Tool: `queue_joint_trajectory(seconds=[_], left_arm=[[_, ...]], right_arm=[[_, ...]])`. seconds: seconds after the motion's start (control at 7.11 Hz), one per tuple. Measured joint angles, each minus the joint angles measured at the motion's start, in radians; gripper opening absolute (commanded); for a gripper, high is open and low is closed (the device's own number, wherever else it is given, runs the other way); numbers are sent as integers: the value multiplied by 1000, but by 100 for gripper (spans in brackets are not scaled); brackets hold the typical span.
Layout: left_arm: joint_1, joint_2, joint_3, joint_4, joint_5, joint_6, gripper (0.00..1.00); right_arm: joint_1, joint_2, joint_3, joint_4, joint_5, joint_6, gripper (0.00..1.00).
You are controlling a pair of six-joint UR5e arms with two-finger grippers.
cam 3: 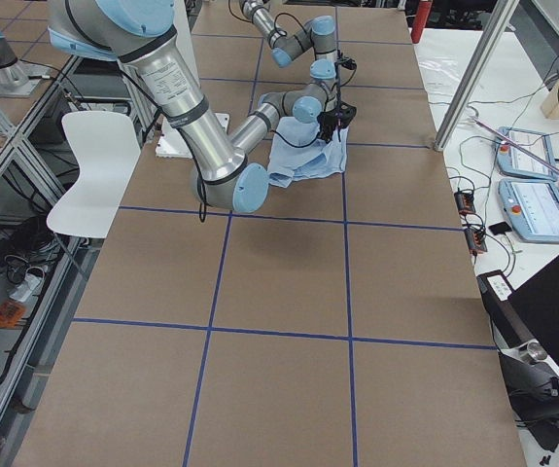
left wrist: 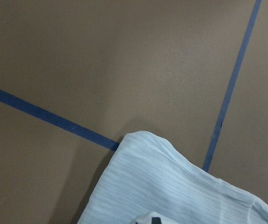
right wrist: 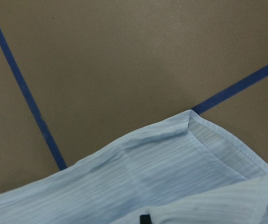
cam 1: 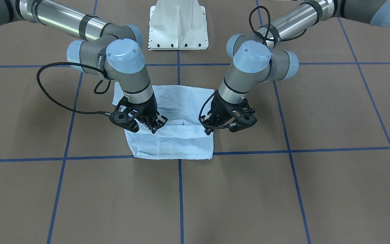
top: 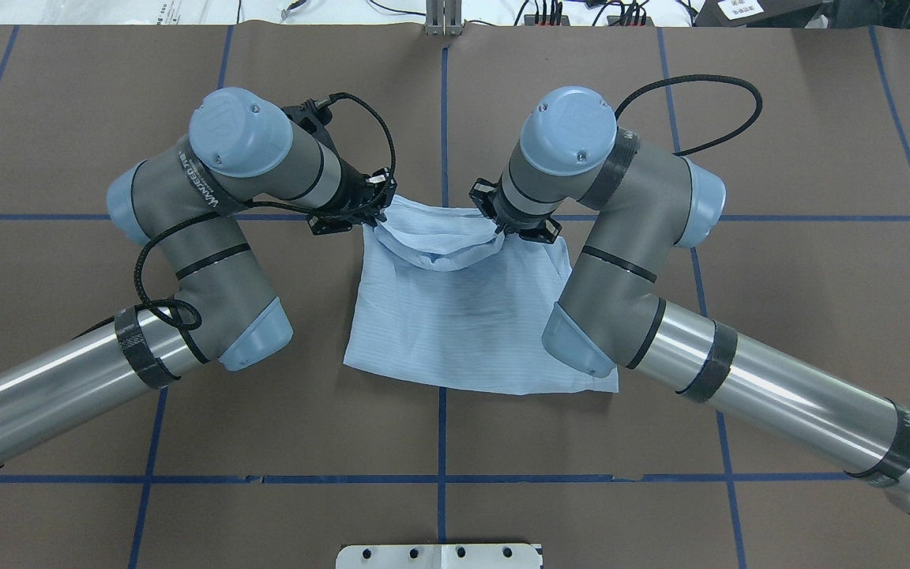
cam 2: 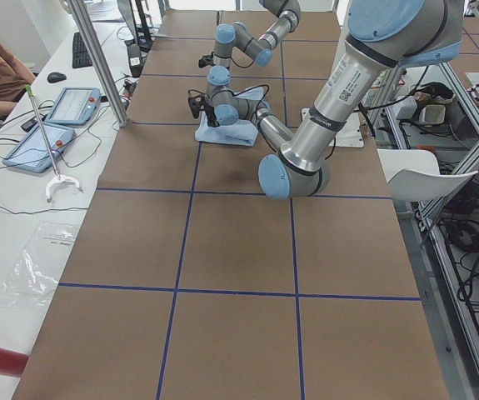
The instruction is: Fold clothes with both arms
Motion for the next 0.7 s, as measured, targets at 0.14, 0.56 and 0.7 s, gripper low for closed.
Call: queue_joint_trajectory(seconds=[0.14,0.56,0.7], left_arm=[[-16,-3,0,-10,1,2,100],[-96,18,8,-10,-5,94,100],[-120,48,-3,-7,-9,147,100]], right_arm=[[20,-3,-1,14,18,-17,100],[49,-3,12,23,78,-83,100],[54,-11,27,20,81,-118,100]])
